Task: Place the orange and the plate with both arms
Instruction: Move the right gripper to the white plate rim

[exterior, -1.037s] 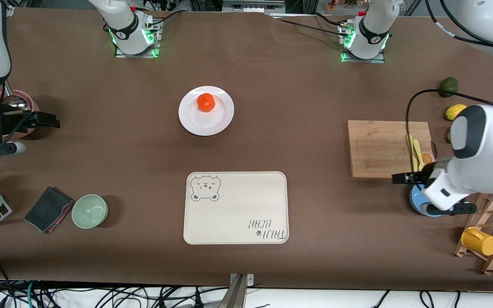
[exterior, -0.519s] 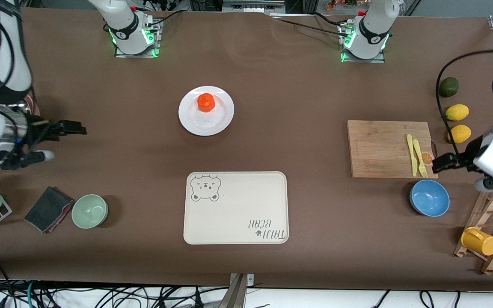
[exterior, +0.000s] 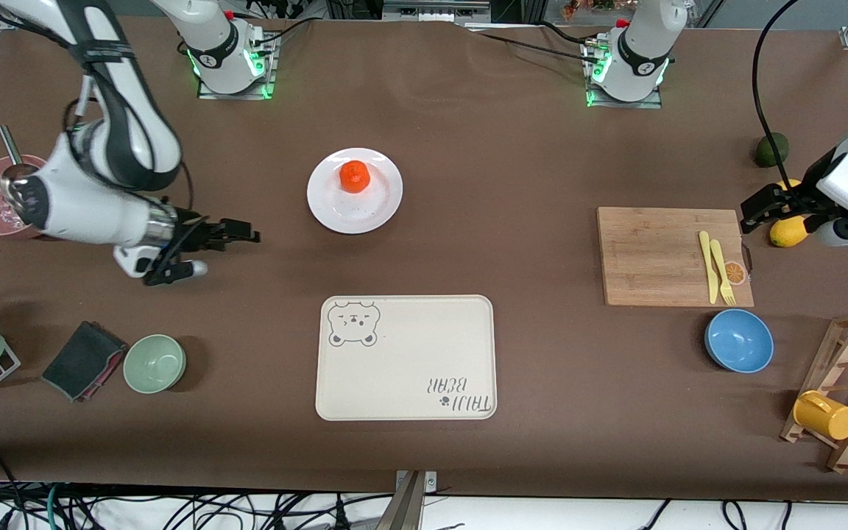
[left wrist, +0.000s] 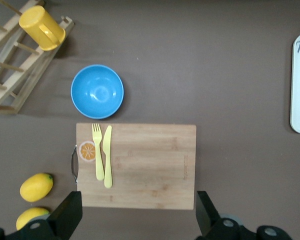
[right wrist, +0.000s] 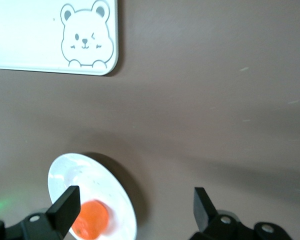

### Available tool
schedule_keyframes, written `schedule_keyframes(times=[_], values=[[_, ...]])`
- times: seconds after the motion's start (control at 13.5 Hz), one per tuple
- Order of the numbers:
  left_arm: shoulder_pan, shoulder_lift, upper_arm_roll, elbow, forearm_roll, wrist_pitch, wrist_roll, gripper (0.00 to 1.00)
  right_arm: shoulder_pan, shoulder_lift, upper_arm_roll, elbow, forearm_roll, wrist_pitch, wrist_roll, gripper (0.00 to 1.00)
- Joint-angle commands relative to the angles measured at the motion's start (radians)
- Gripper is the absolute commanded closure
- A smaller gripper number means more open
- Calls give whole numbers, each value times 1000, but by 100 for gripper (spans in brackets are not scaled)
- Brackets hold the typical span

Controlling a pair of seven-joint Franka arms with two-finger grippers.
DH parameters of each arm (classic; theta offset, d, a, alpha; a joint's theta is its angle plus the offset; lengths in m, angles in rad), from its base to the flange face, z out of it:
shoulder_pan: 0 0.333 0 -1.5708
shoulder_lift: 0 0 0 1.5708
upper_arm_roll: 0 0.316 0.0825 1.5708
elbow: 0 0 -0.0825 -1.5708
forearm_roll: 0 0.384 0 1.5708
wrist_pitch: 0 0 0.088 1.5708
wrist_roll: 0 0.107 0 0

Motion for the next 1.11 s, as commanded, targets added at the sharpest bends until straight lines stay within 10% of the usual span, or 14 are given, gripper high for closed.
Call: schedule_keyframes(times=[0.0,1.04], values=[[-8,-34,3,-1,2,-85,19,0,-8,-50,74,-136,128,121,-30,0],[-10,0,2,130,-82,-179,27,0,-37,-17,136,-392,814,189,-754,0]])
